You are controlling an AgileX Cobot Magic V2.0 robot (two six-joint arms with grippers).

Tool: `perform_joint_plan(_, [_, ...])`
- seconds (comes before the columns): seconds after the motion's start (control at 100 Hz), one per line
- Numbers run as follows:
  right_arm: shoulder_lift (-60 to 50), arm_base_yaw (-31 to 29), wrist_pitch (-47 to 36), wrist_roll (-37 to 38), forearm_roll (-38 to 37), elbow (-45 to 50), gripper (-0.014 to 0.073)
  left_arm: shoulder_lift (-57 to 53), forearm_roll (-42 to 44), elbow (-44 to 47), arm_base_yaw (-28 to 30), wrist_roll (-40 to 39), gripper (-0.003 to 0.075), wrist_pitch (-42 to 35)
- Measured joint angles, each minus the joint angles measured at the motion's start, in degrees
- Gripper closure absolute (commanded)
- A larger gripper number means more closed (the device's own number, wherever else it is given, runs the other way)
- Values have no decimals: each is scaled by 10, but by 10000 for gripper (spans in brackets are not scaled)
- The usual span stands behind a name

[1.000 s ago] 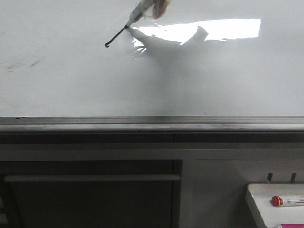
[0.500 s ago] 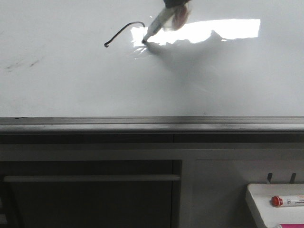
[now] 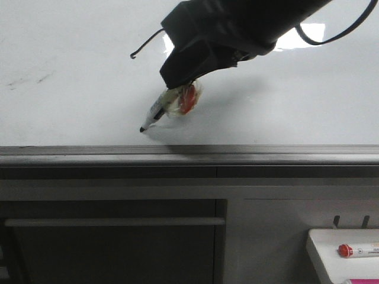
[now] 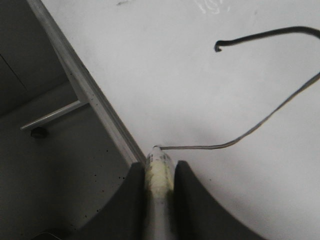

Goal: Write number 2 on whiteboard

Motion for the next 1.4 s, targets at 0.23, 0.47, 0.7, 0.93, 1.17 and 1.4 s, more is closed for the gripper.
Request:
perform_joint_plan(0.23, [1, 1, -3, 0, 0, 0, 664, 0, 0, 0, 0, 0, 741, 0])
perform_joint_plan(0.47, [-23, -40, 25, 1, 1, 1, 664, 0, 0, 0, 0, 0, 741, 0])
perform_joint_plan(0.7, [-63, -118, 88, 9, -20, 1, 663, 0, 0, 0, 0, 0, 741, 0])
perform_joint_plan(0.93, [-94, -189, 138, 53, -58, 1, 664, 0, 0, 0, 0, 0, 741, 0])
perform_joint_plan(1.17, [-99, -196, 147, 55, -58, 1, 664, 0, 0, 0, 0, 0, 741, 0])
perform_joint_plan(1.4, [-160, -201, 231, 55, -81, -48, 665, 0, 0, 0, 0, 0, 741, -10])
